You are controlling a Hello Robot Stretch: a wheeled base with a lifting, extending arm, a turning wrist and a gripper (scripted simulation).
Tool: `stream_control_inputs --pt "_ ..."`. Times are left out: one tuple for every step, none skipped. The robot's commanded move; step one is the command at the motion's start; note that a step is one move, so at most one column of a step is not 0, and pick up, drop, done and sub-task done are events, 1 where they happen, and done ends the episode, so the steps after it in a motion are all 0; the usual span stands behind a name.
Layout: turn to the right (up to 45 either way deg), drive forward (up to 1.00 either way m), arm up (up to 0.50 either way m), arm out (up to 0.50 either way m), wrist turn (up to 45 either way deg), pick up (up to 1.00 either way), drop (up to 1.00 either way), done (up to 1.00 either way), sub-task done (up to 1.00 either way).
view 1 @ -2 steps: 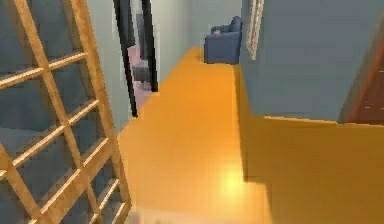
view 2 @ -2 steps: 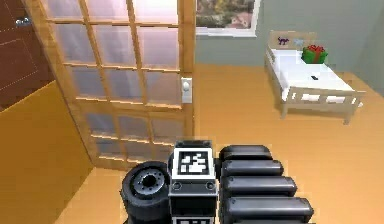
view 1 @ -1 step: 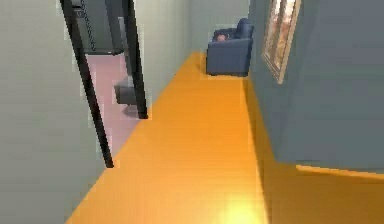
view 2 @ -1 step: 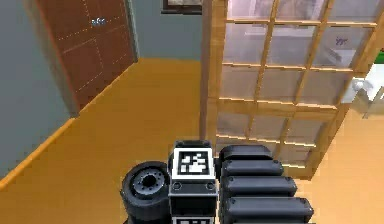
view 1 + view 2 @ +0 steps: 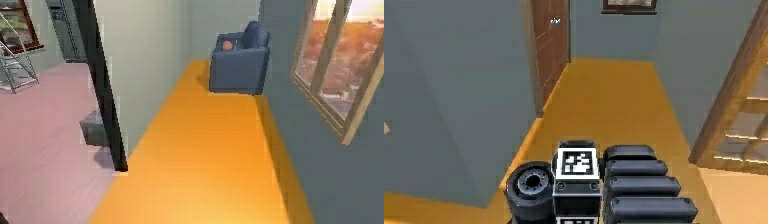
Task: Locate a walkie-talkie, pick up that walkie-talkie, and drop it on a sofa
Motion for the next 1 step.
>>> stream_control_inputs --pt "0.0 1.00 0.00 0.00 0.0 0.00 0.00 0.00 0.00"
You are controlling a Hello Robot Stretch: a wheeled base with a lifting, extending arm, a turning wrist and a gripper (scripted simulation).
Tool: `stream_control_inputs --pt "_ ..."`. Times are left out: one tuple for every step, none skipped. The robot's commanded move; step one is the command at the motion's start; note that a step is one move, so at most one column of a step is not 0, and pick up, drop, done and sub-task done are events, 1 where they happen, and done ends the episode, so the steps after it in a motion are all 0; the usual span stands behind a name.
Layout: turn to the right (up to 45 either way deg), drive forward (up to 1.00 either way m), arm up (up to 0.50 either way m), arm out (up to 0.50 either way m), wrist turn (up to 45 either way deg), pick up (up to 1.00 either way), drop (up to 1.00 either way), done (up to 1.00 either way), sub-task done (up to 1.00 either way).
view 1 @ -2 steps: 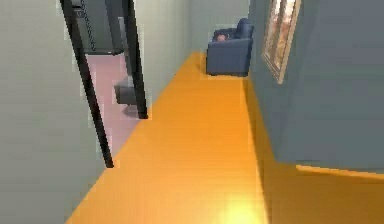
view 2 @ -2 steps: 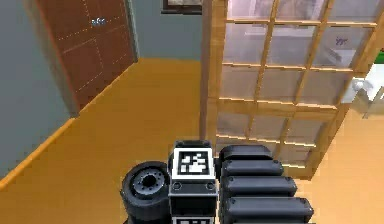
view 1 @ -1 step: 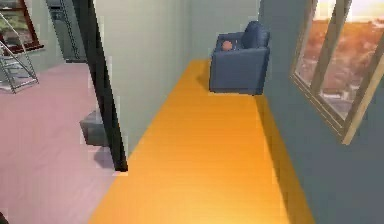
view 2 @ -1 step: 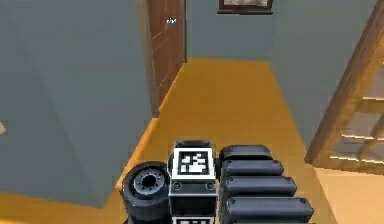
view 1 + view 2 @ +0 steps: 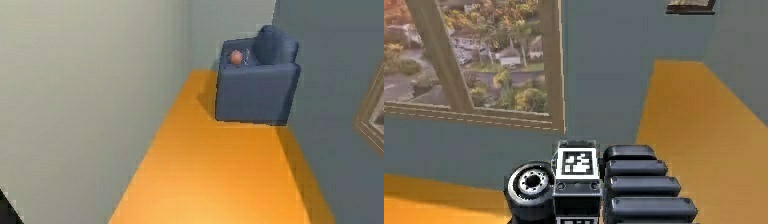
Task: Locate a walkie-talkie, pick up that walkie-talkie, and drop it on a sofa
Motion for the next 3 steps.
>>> stream_control_inputs --pt "0.0 1.00 0.00 0.00 0.0 0.00 0.00 0.00 0.00" --pt "0.0 1.00 0.00 0.00 0.0 0.00 0.00 0.00 0.00" --pt "0.0 1.00 0.00 0.00 0.0 0.00 0.00 0.00 0.00"
